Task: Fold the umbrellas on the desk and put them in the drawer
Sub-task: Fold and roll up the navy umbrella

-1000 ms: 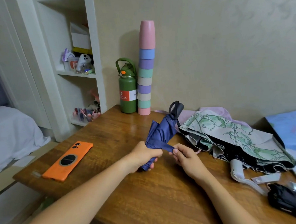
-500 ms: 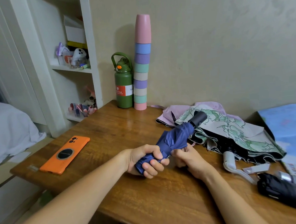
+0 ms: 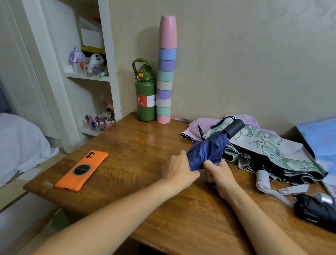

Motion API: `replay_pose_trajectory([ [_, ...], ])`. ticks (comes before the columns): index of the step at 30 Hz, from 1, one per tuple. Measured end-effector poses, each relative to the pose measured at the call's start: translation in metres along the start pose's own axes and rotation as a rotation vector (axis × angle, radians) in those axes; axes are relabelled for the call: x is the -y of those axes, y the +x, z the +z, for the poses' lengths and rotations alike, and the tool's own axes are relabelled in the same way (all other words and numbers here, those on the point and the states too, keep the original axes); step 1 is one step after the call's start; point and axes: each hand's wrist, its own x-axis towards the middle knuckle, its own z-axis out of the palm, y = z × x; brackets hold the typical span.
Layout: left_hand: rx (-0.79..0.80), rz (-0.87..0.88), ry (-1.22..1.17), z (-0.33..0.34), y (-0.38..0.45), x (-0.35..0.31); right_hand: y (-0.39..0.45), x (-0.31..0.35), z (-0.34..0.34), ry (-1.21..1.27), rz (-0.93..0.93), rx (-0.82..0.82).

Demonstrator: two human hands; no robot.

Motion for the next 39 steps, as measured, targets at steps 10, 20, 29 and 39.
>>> replay_pose_trajectory([
  [10, 0.65, -0.137, -0.817, -0.012, 0.007, 0.024, 0.0, 0.002, -0.006, 0.121, 0.046, 0.278],
  [20, 0.555, -0.029, -0.61, -0.018, 0.012, 0.022, -0.005, 0.009, 0.005, 0.056, 0.066, 0.116],
  [29, -0.016, 0.016, 0.051, -0.011, 0.017, 0.015, -0.003, 0.009, 0.004, 0.034, 0.089, 0.104],
  [39, 0.37, -0.188, -0.823, -0.02, 0.027, 0.056, -0.003, 0.011, 0.013, 0.07, 0.055, 0.206],
])
